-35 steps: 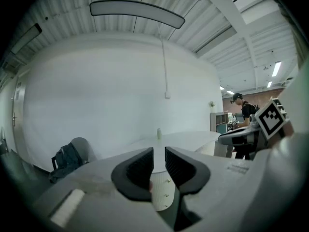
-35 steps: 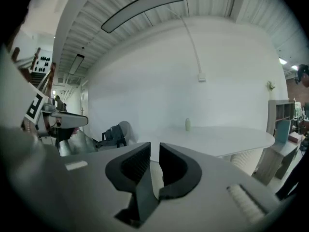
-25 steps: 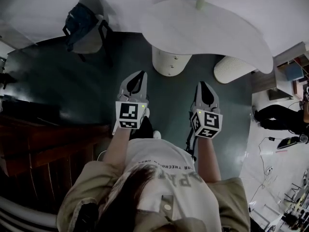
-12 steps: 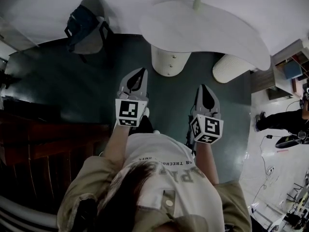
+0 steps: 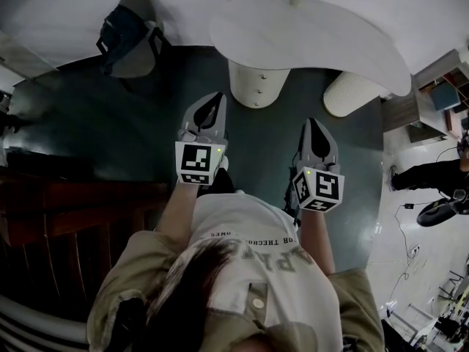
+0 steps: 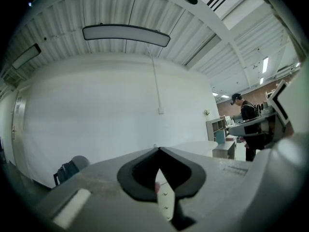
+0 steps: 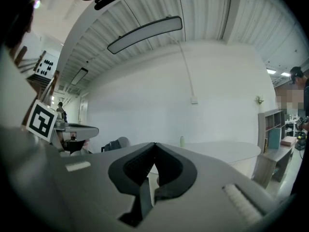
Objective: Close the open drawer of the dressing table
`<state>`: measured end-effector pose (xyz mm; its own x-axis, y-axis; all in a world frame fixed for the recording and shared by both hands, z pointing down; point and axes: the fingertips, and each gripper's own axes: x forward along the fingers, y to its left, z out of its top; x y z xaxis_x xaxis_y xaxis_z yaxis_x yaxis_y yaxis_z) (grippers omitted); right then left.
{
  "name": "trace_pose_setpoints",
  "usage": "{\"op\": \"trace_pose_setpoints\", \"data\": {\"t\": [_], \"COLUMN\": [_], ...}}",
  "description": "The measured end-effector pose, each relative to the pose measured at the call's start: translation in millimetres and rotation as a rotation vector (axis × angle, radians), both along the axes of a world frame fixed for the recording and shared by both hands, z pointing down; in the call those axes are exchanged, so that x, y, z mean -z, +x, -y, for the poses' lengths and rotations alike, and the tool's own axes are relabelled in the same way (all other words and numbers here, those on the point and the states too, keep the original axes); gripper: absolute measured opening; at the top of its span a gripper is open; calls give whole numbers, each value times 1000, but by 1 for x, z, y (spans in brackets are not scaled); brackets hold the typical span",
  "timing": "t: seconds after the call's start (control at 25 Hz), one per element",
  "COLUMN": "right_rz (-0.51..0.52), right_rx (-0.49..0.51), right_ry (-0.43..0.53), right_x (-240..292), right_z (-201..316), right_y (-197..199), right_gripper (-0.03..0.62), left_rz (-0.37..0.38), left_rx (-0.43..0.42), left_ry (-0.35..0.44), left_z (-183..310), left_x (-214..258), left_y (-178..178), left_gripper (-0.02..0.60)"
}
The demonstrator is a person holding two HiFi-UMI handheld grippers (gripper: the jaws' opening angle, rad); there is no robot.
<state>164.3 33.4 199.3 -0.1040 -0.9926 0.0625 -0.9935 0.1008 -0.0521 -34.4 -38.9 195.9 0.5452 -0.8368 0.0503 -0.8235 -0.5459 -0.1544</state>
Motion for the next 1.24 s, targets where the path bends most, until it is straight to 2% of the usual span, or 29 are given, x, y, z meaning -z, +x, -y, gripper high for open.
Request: {"op": "trace_pose_setpoints", "data": {"t": [0.36,1.24], "right_rz": [-75,-120], "right_rx": [-28,-5], "right_ry": [27,42], "right_x": [8,15], "right_z": [-1,3], "right_y": [-2,-14], "right_gripper": [2,2], "left_rz": [-11,2], "left_rx": [4,9], "left_ry": [-6,-3], "left_z": [-3,-1], "left_x": [-2,0], "left_y": [-4,-15], "left_gripper": [8,8]}}
